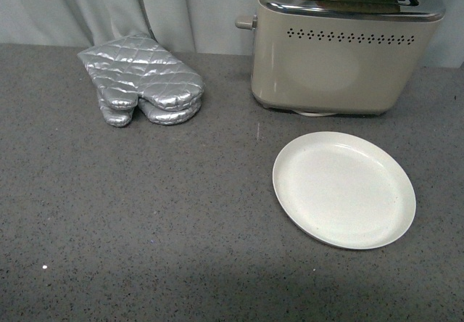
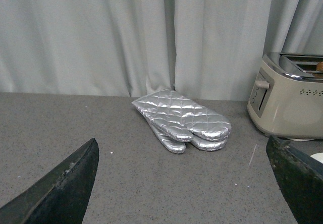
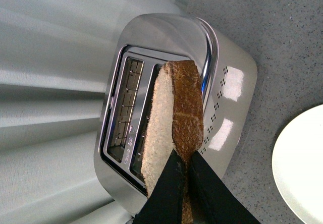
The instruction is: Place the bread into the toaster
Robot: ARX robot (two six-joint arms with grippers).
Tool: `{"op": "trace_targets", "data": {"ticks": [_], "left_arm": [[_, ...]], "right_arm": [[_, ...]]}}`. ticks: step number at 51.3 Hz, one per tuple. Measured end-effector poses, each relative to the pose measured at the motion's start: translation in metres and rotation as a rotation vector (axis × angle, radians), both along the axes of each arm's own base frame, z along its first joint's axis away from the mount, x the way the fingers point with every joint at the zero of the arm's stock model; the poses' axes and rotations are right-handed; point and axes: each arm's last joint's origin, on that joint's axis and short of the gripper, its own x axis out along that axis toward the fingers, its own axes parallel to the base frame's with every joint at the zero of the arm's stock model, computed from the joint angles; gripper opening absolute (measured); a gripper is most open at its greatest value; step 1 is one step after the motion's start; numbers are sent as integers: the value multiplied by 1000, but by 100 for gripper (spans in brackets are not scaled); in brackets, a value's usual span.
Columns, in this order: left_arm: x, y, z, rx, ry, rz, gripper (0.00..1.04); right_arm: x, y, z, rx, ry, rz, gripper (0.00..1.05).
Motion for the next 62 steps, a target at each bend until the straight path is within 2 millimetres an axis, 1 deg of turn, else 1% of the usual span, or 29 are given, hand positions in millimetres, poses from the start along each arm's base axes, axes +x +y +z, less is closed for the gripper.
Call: {"op": "trace_targets", "data": {"ticks": [9,11,13,16,20,24,27,29,30,34,36,40,42,47,48,51,55,56,62], "left_arm": [[0,0,0,0,0,0,98],[0,0,0,0,0,0,98],[0,0,0,0,0,0,98],[0,0,0,0,0,0,98],[0,0,0,0,0,0,98],[0,0,0,0,0,0,98],[0,0,0,0,0,0,98],[0,0,0,0,0,0,98],[0,0,0,0,0,0,98],[0,0,0,0,0,0,98],[0,0,0,0,0,0,98],[0,0,0,0,0,0,98],[0,0,0,0,0,0,98],[0,0,0,0,0,0,98],[0,0,0,0,0,0,98],[0,0,0,0,0,0,98],[0,0,0,0,0,0,98],[0,0,0,0,0,0,98],[0,0,0,0,0,0,98]], "right_arm": [[7,-7,7,-15,-11,6,0],[9,-7,8,-29,-11,16,3],[11,-8,8,-41,-17,21,10],[13,-9,8,-53,-20,29,18],[20,-11,6,-72,-29,54,35],[24,-11,9,-112,-68,93,53],[28,-11,13,-140,-108,129,67],[31,-11,15,-154,-128,159,75],[31,-11,15,-161,-133,163,76],[37,-12,24,-252,-198,191,94],[39,-13,26,-267,-219,205,97],[41,-14,32,-329,-272,238,94],[41,-14,33,-360,-303,247,94],[37,-15,36,-506,-372,310,95],[33,-16,37,-563,-397,345,95],[26,-17,40,-643,-433,375,95],[10,-19,46,-815,-496,429,95],[8,-19,46,-825,-509,432,95],[-22,-21,48,-1092,-572,503,95]]}}
